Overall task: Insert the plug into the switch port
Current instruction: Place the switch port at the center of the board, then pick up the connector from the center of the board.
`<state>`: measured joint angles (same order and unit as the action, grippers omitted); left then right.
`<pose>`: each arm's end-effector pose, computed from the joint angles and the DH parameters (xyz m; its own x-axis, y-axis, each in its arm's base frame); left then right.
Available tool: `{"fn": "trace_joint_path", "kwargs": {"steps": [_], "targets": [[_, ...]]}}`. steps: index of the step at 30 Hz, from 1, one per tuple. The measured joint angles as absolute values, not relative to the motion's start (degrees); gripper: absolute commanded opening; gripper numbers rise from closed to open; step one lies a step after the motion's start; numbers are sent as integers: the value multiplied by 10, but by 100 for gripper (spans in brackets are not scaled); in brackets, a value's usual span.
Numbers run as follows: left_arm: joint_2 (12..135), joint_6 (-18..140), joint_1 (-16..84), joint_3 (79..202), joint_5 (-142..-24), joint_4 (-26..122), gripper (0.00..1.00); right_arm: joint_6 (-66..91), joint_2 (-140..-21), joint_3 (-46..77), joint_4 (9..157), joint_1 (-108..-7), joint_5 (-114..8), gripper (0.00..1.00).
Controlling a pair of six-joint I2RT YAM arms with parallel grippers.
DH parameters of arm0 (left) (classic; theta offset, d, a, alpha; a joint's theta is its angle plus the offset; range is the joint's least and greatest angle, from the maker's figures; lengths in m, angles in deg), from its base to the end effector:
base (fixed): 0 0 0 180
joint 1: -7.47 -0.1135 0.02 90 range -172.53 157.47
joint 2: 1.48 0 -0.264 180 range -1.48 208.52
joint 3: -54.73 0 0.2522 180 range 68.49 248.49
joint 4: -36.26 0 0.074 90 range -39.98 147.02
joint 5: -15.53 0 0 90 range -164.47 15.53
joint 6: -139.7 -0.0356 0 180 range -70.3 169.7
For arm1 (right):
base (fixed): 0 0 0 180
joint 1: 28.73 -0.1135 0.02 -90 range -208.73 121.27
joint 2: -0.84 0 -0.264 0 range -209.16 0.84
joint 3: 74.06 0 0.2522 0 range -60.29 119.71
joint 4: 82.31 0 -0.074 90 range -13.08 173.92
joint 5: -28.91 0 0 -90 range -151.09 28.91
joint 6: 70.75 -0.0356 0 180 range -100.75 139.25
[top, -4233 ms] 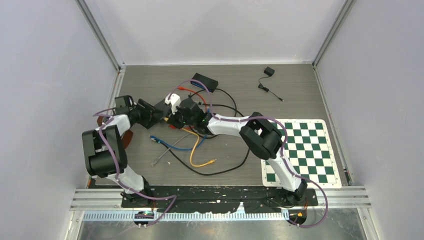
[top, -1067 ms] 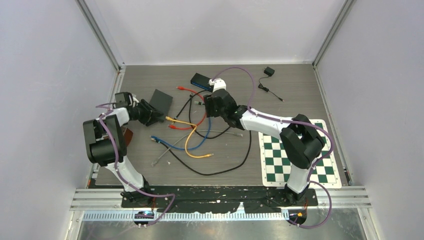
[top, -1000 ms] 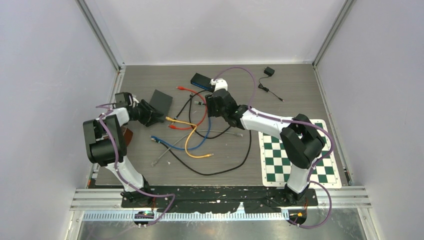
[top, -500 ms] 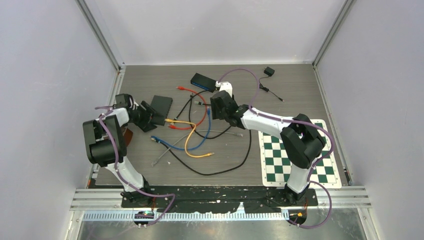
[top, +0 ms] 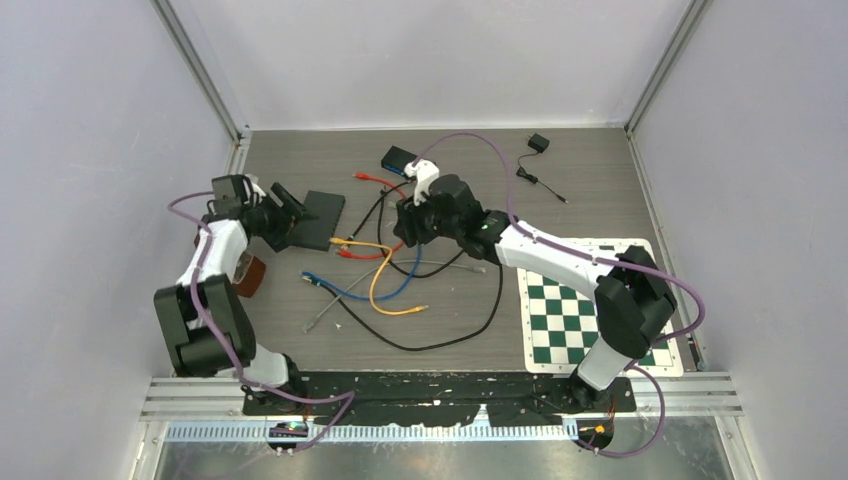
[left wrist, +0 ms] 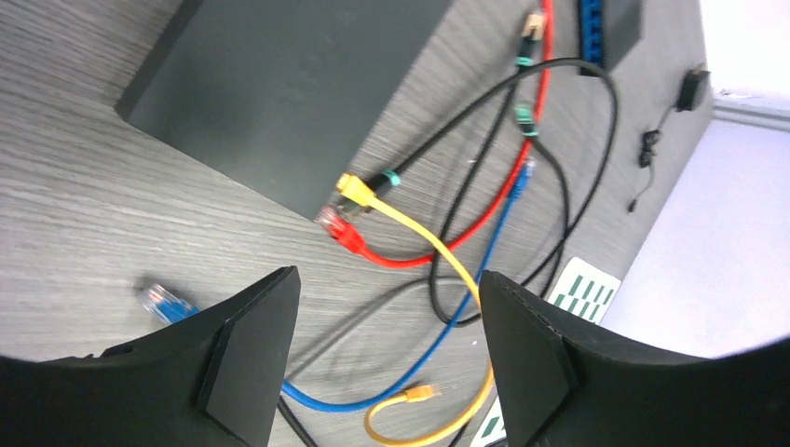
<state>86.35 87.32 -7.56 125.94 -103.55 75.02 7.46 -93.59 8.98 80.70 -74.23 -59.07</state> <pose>0.3052 0.0640 0.2187 -0.6540 -0.7280 -0.2059 -0.4534 0.5950 -0.6636 0.2683 0.2748 0.2748 -0.4762 -0.1933 -0.8578 -0.6510 0.7333 0.1962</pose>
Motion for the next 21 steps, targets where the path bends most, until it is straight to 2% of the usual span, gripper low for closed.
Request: {"fn": "trace_joint_path", "kwargs": {"steps": [6,7,8,15,21], "targets": [[743,824,-76,1261,-1030,801,87,68,-957,130,824,-799,-536,52],[721,816,-76,1260,-1026,813,97,67,-968,142,827,-810,-531,52],[698,807,-76,1257,-1021,821,99,66,-981,156,829,-821,-529,52],[547,777,-76,1166,-967,850,99,54,-1087,228,824,-873,-517,52],[497,778,-76,1115,-898,892,100,46,-1148,231,821,-887,-524,52]]}}
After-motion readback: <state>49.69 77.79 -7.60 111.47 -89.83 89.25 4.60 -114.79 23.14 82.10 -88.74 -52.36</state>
